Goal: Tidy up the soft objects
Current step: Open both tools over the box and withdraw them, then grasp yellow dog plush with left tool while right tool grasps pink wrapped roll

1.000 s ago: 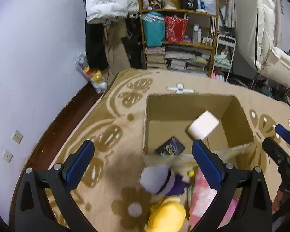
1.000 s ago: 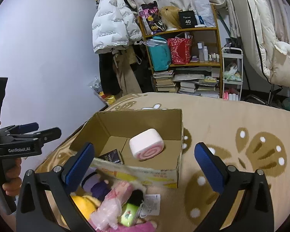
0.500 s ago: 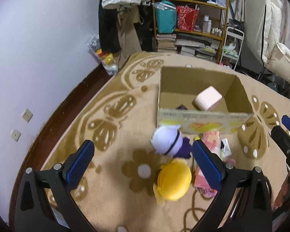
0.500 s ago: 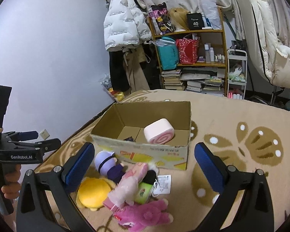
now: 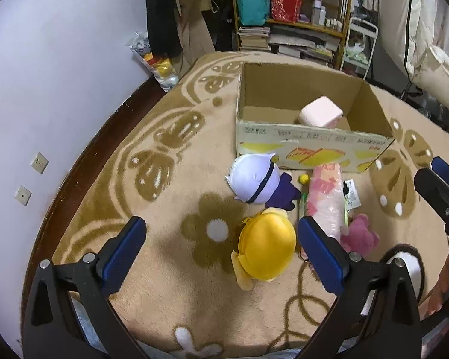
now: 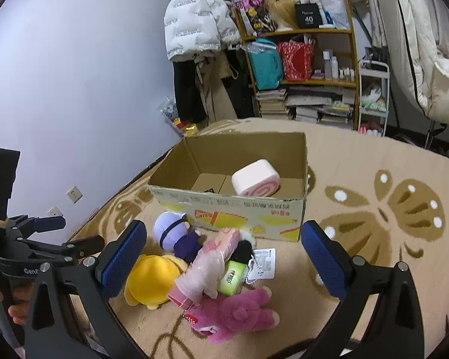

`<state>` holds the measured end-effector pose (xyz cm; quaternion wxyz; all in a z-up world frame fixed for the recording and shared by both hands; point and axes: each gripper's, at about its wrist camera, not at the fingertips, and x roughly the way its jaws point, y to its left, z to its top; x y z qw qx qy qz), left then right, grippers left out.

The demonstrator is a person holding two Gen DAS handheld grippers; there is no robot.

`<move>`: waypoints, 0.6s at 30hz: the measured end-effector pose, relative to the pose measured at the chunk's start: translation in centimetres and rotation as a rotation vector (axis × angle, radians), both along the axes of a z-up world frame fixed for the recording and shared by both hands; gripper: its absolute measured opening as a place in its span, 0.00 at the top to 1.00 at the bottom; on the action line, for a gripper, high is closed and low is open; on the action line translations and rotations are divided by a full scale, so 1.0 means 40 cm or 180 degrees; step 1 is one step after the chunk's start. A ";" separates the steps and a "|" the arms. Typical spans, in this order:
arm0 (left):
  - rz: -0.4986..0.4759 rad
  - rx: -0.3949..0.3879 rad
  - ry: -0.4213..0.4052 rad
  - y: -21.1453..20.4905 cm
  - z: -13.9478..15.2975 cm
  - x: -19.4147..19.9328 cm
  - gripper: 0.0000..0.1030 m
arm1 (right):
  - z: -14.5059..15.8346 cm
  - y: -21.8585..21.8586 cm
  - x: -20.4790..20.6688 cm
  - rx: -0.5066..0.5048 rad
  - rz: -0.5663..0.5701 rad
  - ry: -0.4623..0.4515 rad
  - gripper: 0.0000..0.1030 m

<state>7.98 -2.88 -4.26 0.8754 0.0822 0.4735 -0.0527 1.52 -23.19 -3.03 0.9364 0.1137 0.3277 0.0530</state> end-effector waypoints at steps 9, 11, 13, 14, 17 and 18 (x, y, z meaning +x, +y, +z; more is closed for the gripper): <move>-0.0060 0.0124 0.0216 -0.031 -0.065 0.039 0.03 | -0.048 0.022 0.047 0.0033 0.0130 0.0231 0.00; -0.0065 0.0150 0.0291 -0.038 -0.084 0.048 0.03 | -0.062 0.024 0.060 0.0060 0.0163 0.0277 0.00; -0.0057 0.0151 0.0359 -0.041 -0.098 0.054 0.03 | -0.072 0.030 0.072 0.0001 0.0108 0.0296 0.02; -0.0024 0.0096 0.0432 -0.039 -0.108 0.060 0.03 | -0.078 0.031 0.079 -0.0023 0.0099 0.0313 0.03; 0.0089 -0.0090 0.0526 -0.027 -0.124 0.071 0.03 | -0.094 0.034 0.096 0.0021 0.0158 0.0365 0.04; 0.0097 -0.0088 0.0531 -0.028 -0.128 0.074 0.03 | -0.100 0.037 0.103 0.0026 0.0191 0.0382 0.05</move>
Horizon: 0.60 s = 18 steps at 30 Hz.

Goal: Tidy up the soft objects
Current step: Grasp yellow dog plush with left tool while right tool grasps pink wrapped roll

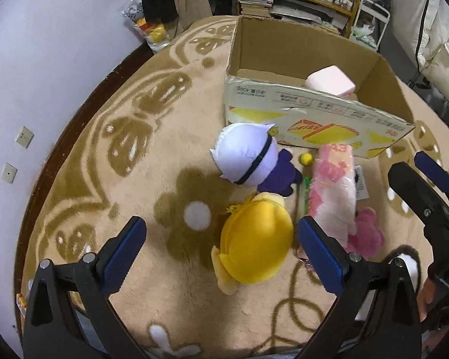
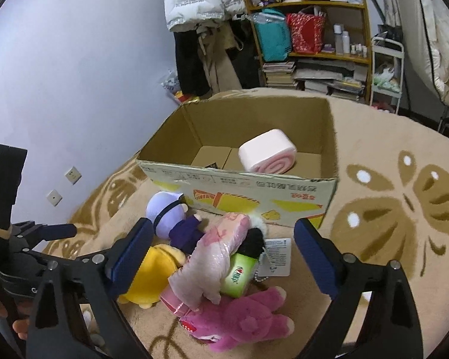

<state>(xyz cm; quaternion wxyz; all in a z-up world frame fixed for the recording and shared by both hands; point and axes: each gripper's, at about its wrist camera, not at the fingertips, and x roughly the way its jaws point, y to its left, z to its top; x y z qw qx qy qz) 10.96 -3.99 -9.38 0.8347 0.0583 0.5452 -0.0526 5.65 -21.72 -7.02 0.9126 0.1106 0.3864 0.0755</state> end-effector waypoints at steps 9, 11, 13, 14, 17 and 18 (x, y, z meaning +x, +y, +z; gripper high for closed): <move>0.0033 0.0033 0.0196 -0.006 -0.050 0.037 0.03 | -0.055 0.020 0.056 0.0064 0.0190 0.0238 0.16; 0.0029 0.0058 0.0252 -0.010 -0.063 0.042 0.03 | -0.060 0.022 0.061 0.0057 0.0190 0.0231 0.16; 0.0028 0.0063 0.0317 -0.012 -0.077 0.048 0.03 | -0.063 0.024 0.065 0.0069 0.0199 0.0219 0.16; 0.0033 0.0062 0.0367 -0.013 -0.086 0.052 0.03 | -0.066 0.025 0.069 0.0085 0.0208 0.0235 0.16; 0.0036 0.0076 0.0437 -0.016 -0.103 0.061 0.03 | -0.080 0.026 0.079 0.0135 0.0237 0.0316 0.25; 0.0035 0.0071 0.0457 -0.017 -0.107 0.064 0.03 | -0.088 0.027 0.084 0.0144 0.0247 0.0362 0.27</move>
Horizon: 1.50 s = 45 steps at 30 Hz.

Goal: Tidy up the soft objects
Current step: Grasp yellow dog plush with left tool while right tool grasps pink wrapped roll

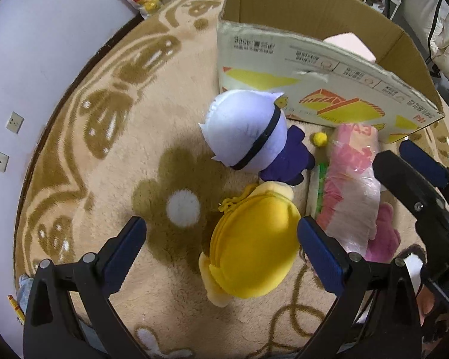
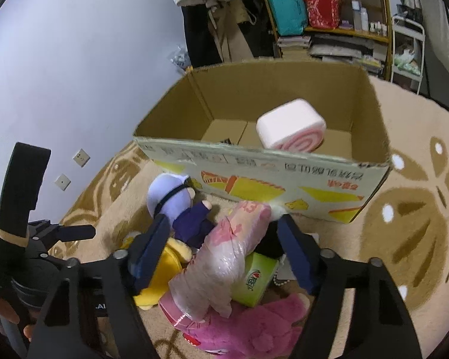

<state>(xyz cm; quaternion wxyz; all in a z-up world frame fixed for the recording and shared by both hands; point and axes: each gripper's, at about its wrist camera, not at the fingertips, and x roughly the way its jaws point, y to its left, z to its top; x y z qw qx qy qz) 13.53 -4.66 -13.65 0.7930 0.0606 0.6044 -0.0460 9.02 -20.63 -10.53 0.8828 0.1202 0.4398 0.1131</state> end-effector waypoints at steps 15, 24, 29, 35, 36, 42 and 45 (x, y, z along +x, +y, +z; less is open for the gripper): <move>0.0060 -0.0078 0.0325 0.000 -0.083 0.031 0.03 | -0.090 0.006 0.039 0.0170 0.0129 0.0440 0.28; -0.0041 -0.0103 0.0393 -0.006 -0.104 0.031 0.15 | -0.109 -0.005 0.065 0.0336 0.0177 0.0514 0.28; -0.0043 -0.0243 0.0442 -0.008 -0.104 0.022 0.30 | -0.114 0.016 0.075 0.0302 0.0273 0.0545 0.40; 0.0007 -0.0427 0.0440 -0.012 -0.090 0.003 0.47 | -0.132 0.034 0.079 0.0237 0.0271 0.0646 0.69; 0.0016 -0.0437 0.0420 -0.009 -0.086 0.003 0.49 | -0.129 0.033 0.079 0.0260 0.0259 0.0638 0.72; 0.0016 -0.0405 0.0298 0.007 -0.052 -0.015 0.56 | -0.087 0.020 0.057 0.0206 0.0179 0.0461 0.80; 0.0136 -0.0385 0.0217 0.032 -0.031 -0.025 0.61 | -0.061 0.010 0.036 0.0181 0.0128 0.0353 0.80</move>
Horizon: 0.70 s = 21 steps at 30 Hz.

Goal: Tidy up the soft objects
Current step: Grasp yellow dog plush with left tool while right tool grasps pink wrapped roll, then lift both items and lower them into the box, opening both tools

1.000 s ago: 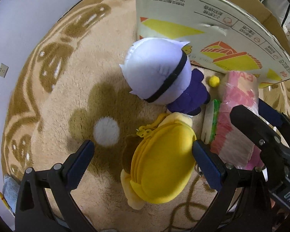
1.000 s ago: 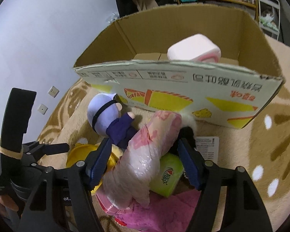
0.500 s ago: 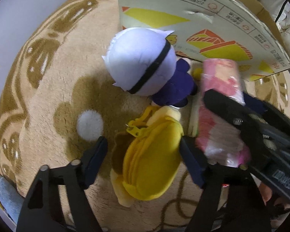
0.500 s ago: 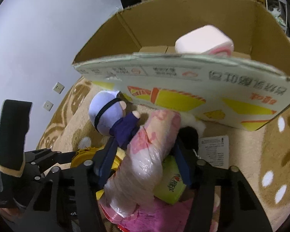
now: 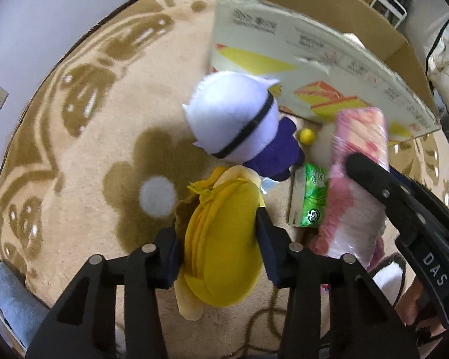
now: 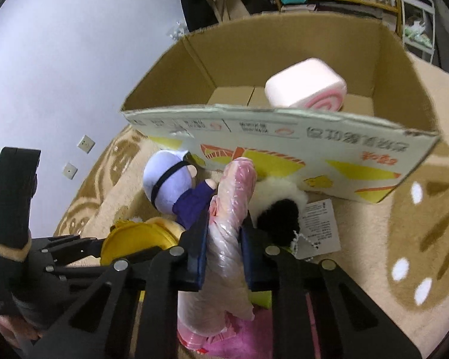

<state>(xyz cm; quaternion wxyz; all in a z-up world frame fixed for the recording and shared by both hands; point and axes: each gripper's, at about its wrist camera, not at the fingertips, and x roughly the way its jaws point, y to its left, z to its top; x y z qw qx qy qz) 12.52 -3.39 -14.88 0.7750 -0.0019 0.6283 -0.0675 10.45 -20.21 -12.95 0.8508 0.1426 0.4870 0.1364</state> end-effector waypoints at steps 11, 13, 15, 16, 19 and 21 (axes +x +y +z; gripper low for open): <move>0.0202 -0.0053 -0.0426 0.080 0.098 -0.031 0.62 | 0.073 -0.011 -0.061 -0.0164 -0.0118 -0.0303 0.82; 0.0203 -0.0081 -0.0594 0.079 0.124 -0.047 0.62 | 0.090 -0.015 -0.072 -0.0193 -0.0173 -0.0380 0.82; 0.0196 -0.0113 -0.0748 0.080 0.162 -0.056 0.62 | 0.110 -0.024 -0.084 -0.0191 -0.0221 -0.0466 0.83; 0.0185 -0.0112 -0.0811 0.086 0.170 -0.057 0.62 | 0.121 -0.026 -0.090 -0.0195 -0.0245 -0.0509 0.83; 0.0150 -0.0084 -0.1054 0.076 0.223 -0.070 0.62 | 0.156 -0.036 -0.106 -0.0215 -0.0311 -0.0649 0.83; 0.0135 -0.0050 -0.1177 0.073 0.243 -0.065 0.62 | 0.176 -0.043 -0.113 -0.0201 -0.0350 -0.0720 0.83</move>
